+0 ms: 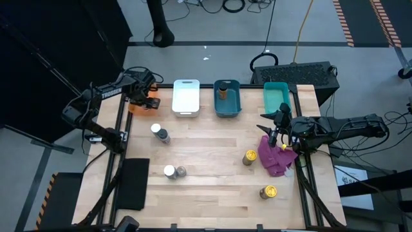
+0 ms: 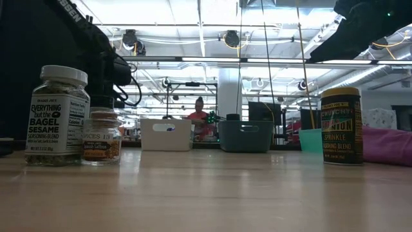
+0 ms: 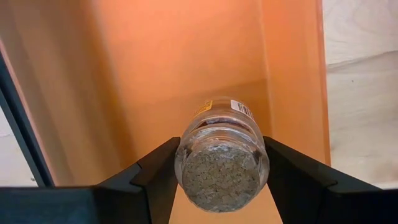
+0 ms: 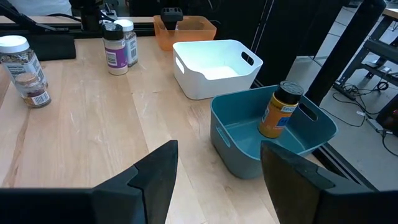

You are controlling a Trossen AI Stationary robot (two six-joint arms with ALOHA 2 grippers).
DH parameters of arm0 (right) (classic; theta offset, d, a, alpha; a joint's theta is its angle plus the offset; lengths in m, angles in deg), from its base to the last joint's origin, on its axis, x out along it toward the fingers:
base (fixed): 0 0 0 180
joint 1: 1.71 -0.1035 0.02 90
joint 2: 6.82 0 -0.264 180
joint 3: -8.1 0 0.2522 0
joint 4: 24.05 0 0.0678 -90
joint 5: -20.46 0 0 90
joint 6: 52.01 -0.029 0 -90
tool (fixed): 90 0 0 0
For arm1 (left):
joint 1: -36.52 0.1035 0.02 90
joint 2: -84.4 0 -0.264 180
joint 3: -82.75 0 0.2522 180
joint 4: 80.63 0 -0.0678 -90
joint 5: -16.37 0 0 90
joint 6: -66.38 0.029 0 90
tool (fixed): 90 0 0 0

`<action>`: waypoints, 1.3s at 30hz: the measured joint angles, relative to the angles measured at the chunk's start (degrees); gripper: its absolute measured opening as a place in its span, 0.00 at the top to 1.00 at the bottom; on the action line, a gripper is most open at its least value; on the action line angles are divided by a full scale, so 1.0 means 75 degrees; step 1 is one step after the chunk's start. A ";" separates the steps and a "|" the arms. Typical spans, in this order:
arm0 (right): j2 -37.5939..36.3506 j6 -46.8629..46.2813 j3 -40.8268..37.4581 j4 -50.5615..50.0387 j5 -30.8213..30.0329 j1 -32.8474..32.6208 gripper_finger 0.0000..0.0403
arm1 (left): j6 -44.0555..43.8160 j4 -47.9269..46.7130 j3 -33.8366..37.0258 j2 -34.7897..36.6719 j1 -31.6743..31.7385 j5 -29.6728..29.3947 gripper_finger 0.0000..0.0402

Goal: Sort spices by type
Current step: Put the top brown seasoning bottle into the orange bin

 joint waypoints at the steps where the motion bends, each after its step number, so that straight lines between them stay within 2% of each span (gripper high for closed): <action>1: 0.0000 0.0000 0.0000 -0.0001 0.0000 0.0000 0.48 | 0.0018 0.0002 0.0000 0.0000 0.0000 0.0000 0.45; 39: -0.0001 0.0029 0.0000 -0.0002 0.0003 0.0001 0.48 | 0.0115 0.0100 0.0000 0.0000 0.0003 -0.0004 0.45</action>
